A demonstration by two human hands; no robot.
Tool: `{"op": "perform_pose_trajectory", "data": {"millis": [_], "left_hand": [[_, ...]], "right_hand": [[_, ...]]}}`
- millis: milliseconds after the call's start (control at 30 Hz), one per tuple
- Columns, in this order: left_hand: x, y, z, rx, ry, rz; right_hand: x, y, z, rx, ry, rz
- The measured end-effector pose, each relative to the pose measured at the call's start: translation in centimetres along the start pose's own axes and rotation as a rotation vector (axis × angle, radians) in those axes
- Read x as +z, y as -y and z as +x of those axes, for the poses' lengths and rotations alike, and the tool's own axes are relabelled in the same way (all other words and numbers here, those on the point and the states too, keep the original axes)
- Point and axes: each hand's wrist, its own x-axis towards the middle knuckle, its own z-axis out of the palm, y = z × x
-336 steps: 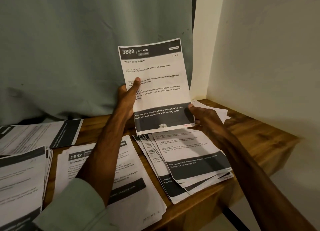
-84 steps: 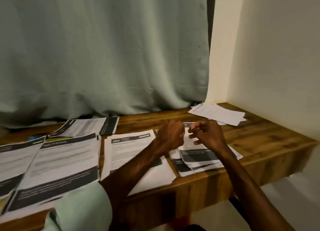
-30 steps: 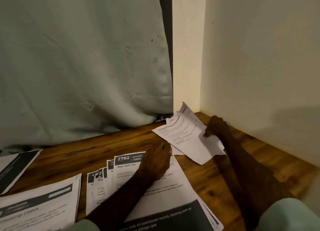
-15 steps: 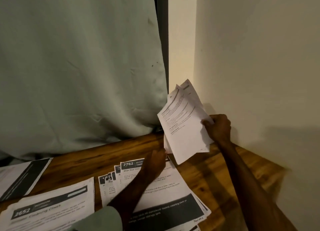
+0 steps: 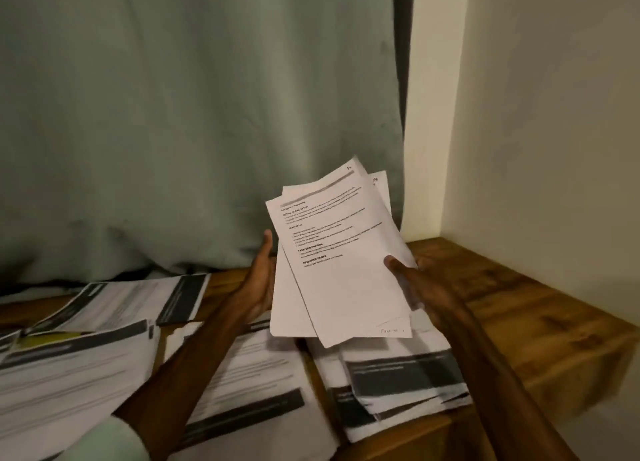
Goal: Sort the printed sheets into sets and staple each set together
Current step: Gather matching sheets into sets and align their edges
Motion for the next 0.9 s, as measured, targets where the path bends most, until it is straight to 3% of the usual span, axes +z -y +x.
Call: {"op": "perform_pose_trajectory", "data": {"millis": [100, 200, 267, 400, 500, 900], "left_hand": [[-4.5, -2.5, -2.9, 0.082, 0.005, -0.032], [-9.7, -2.9, -4.9, 0.083, -0.047, 0.156], [-12.7, -2.4, -5.8, 0.118, -0.129, 0.325], [-16.1, -1.3, -6.7, 0.130, -0.248, 0.404], [-17.0, -0.5, -6.6, 0.114, -0.332, 0.438], [-17.6, 1.2, -5.8, 0.205, -0.403, 0.461]], "right_hand": [[4.1, -1.5, -2.2, -0.062, 0.120, -0.050], [7.3, -3.3, -3.8, -0.151, 0.239, -0.145], [9.2, -3.8, -4.2, -0.120, 0.337, -0.215], [12.1, -3.5, -4.1, -0.079, 0.517, -0.230], [13.6, -3.3, -3.1, -0.075, 0.514, -0.195], [17.3, -6.0, 0.5, -0.101, 0.390, -0.055]]}}
